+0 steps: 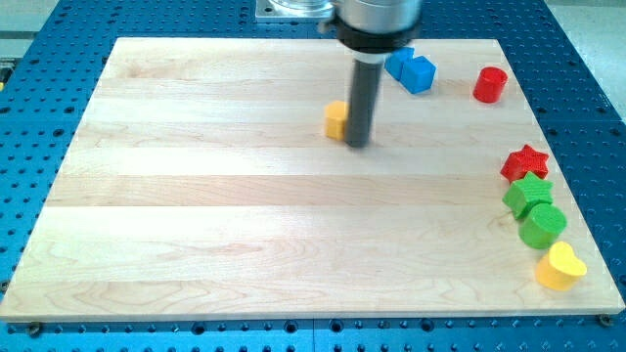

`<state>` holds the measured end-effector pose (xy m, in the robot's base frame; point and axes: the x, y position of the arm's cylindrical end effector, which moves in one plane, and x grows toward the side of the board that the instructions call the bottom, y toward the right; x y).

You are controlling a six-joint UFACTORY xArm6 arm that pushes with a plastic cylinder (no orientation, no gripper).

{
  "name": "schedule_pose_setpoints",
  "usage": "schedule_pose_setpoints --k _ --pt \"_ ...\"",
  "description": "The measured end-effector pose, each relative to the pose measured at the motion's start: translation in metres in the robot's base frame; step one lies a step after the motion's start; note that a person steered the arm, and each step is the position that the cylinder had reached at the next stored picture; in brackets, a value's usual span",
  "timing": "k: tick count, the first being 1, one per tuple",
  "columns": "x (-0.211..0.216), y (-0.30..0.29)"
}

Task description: Push the red blocks towards the bottom center of the board

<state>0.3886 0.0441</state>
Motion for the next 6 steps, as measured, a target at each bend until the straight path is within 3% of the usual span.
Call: schedule_pose_setpoints --k 1,2,4,5,6 --pt "-0.007 0.036" --pt "-0.007 0.126" --pt "0.044 0.279" --pt "0.108 0.281" --pt "0.106 0.224"
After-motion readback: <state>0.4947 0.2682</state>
